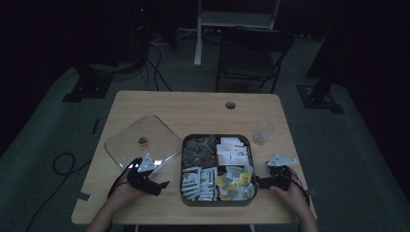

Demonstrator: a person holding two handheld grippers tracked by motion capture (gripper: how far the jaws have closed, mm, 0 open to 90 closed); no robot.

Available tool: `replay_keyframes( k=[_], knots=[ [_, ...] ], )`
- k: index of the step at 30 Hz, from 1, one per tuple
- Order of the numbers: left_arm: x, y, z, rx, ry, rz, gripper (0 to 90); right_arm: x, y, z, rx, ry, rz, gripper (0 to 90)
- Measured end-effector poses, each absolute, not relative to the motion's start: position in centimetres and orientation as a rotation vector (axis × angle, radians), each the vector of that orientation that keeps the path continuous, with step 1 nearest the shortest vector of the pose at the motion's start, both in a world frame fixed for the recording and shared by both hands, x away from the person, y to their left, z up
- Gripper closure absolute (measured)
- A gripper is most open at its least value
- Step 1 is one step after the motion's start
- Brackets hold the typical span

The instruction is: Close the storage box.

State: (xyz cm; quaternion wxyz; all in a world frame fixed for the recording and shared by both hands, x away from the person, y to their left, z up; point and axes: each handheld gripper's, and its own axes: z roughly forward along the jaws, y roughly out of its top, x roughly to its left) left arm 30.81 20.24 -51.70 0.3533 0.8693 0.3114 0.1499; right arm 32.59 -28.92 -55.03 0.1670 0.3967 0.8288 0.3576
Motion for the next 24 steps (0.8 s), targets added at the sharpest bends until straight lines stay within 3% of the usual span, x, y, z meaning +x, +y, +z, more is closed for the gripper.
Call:
replay_keyframes(
  k=[24],
  knots=[
    [35.2, 23.1, -51.4, 2.085, 1.068, 0.579, 1.2, 32.6, -28.9, -55.0, 1.129, 2.359, 1.02, 12.3]
  ],
)
